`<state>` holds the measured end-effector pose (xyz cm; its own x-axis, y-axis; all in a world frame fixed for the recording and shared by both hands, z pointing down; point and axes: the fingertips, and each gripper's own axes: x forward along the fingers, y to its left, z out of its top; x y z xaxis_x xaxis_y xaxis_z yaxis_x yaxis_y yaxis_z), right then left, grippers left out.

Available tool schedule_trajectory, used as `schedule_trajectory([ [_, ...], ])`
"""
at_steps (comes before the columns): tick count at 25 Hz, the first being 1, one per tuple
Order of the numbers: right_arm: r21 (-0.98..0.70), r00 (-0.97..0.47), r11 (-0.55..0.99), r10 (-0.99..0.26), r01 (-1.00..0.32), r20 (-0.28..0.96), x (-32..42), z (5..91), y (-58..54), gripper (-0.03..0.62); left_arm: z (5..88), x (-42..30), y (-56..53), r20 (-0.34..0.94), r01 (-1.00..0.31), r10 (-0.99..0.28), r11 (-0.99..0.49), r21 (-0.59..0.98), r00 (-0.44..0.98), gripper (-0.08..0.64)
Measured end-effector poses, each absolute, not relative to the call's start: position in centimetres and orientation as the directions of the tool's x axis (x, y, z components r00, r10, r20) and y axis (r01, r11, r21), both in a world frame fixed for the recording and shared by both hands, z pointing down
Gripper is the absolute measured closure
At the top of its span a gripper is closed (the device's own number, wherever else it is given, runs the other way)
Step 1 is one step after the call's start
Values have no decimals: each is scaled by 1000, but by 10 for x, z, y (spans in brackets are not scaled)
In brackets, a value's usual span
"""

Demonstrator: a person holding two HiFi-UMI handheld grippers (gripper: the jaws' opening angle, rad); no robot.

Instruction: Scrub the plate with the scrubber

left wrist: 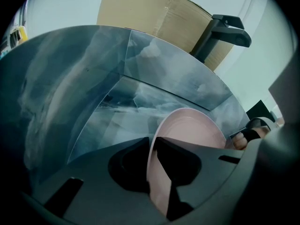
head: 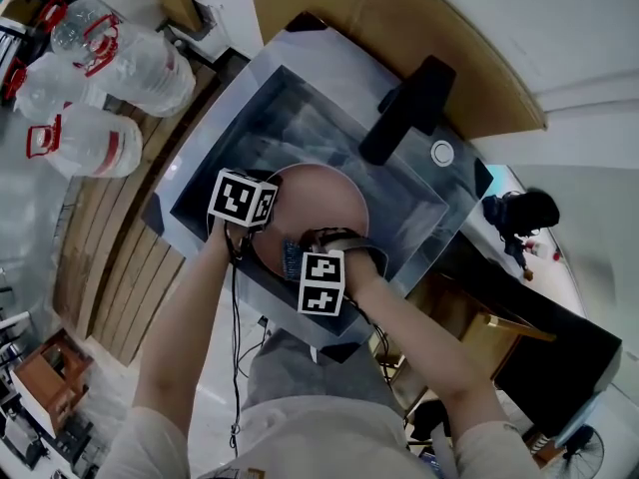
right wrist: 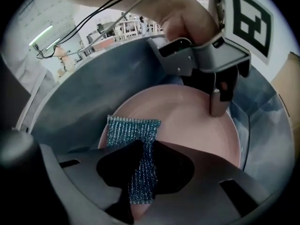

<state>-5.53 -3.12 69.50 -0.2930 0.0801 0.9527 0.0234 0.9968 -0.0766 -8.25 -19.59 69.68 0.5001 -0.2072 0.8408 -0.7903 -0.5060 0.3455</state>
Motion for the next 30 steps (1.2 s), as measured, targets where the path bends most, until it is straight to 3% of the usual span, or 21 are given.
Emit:
schedule_trajectory([
  [6,-26,-448,999,3,-46,894,-96,692,-66,483,697,-81,-196,835,-789,-204,-497,360,510,494],
  [12,98,-454,981,-165,-167,875,-84,692,-129,483,696,-82,-196,834,-791,-203,-490,368,513,494],
  [19,93,-367,978,-158,-188,917,-59,693,-145,479,696,-83,-197,825,-803,-221,-456,384,520,494],
  [26,230,-179,929,-289,-290,940,0,696,-170,482,696,-84,-198,833,-806,-223,-465,367,507,494],
  [30,197,-50,951,-214,-238,976,30,698,-141,485,698,-84,-196,827,-811,-220,-433,393,518,494],
])
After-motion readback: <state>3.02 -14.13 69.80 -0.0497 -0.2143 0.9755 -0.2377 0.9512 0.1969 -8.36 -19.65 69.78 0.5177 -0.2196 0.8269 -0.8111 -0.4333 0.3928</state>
